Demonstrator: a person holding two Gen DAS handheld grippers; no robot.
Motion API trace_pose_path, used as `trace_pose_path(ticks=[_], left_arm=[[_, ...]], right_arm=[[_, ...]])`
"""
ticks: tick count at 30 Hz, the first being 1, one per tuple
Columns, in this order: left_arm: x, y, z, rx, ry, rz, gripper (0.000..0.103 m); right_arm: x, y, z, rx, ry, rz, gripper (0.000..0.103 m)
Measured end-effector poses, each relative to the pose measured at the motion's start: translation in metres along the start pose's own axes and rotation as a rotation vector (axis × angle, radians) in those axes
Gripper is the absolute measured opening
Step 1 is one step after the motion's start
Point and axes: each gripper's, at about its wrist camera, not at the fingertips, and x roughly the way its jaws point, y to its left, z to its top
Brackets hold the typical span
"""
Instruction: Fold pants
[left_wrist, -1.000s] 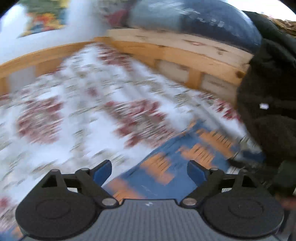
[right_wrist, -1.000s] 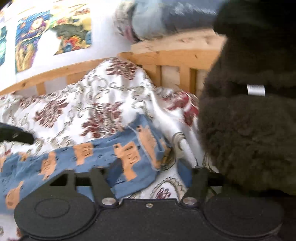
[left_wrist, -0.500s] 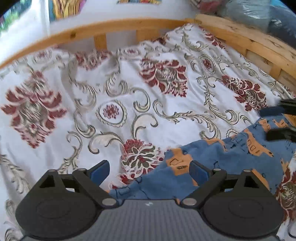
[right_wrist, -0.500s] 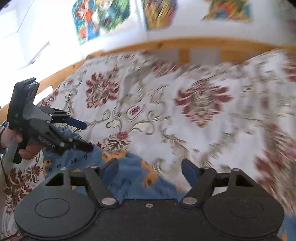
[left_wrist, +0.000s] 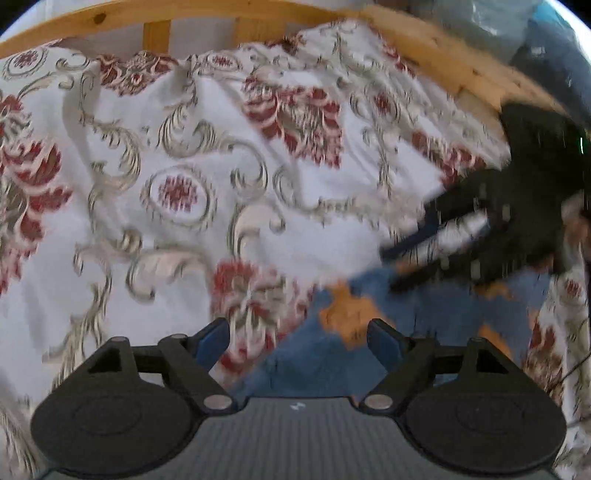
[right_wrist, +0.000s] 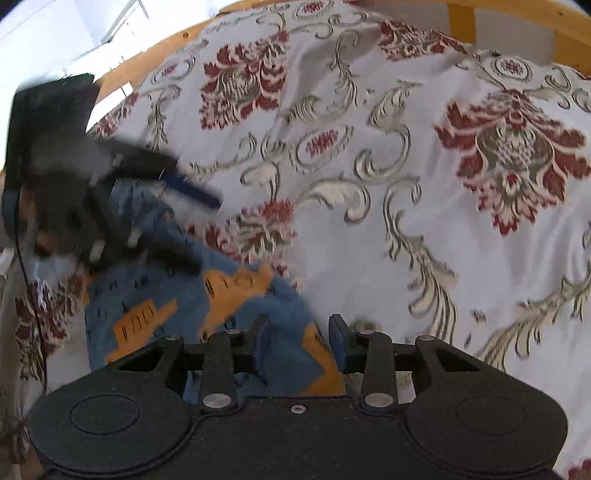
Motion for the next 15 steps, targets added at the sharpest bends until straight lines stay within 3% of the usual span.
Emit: trace_pose_path(ticks=[3, 8, 13, 15], left_arm=[[0.017, 0.004, 0.020, -0.012, 0.035, -0.022, 0.073], [0.048, 0.006, 0.031, -0.018, 0.146, -0.090, 0.030], [0.055, -0.001, 0.030, 0.000, 0.143, -0.113, 0.008], [0.050, -0.006, 0.029, 0.016, 0.118, -0.084, 0.006]], right_arm=[[-0.002, 0.003, -0.010, -0.028, -0.002, -0.015, 0.037], [-0.007, 0.012, -0.019, -0.093, -0.028, -0.069, 0.023], [-0.010, 0.036, -0.029, -0.240, -0.086, -0.163, 0.009], [-0.014, 0.047, -0.034, -0.300, -0.105, -0.170, 0.007]])
